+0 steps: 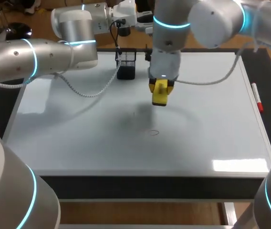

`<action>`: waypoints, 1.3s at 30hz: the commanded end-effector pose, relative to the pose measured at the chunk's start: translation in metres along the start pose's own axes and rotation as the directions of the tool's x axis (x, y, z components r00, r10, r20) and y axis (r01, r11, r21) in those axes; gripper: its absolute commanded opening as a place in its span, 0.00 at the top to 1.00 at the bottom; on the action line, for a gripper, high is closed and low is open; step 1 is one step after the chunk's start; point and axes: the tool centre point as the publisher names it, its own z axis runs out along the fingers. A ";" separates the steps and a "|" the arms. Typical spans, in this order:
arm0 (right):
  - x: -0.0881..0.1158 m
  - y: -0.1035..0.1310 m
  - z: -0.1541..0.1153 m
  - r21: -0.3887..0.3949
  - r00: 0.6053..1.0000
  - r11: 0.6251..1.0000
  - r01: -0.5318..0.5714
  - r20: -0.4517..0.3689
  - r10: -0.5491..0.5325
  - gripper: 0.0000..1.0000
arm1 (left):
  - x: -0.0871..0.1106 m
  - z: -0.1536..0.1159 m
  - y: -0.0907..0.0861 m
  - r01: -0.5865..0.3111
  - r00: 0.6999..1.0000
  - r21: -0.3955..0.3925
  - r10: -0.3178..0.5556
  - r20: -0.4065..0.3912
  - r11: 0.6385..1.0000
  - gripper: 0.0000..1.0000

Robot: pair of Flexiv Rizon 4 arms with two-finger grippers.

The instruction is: Pick up the inspection probe, press it on each red-marked spot on the whiteboard one by one, put down the probe, pick up the eraser, and wipe off all the red marks.

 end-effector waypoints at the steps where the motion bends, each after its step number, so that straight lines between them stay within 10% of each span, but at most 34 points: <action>1: -0.019 -0.013 0.010 -0.020 0.993 1.000 0.021 -0.112 -0.023 1.00 | -0.001 0.001 -0.001 0.001 1.000 0.000 -0.001 -0.002 1.000 1.00; 39: -0.029 -0.034 0.065 -0.071 0.994 0.994 0.078 -0.070 -0.083 1.00 | -0.001 0.001 -0.001 0.001 1.000 0.000 -0.001 -0.002 1.000 1.00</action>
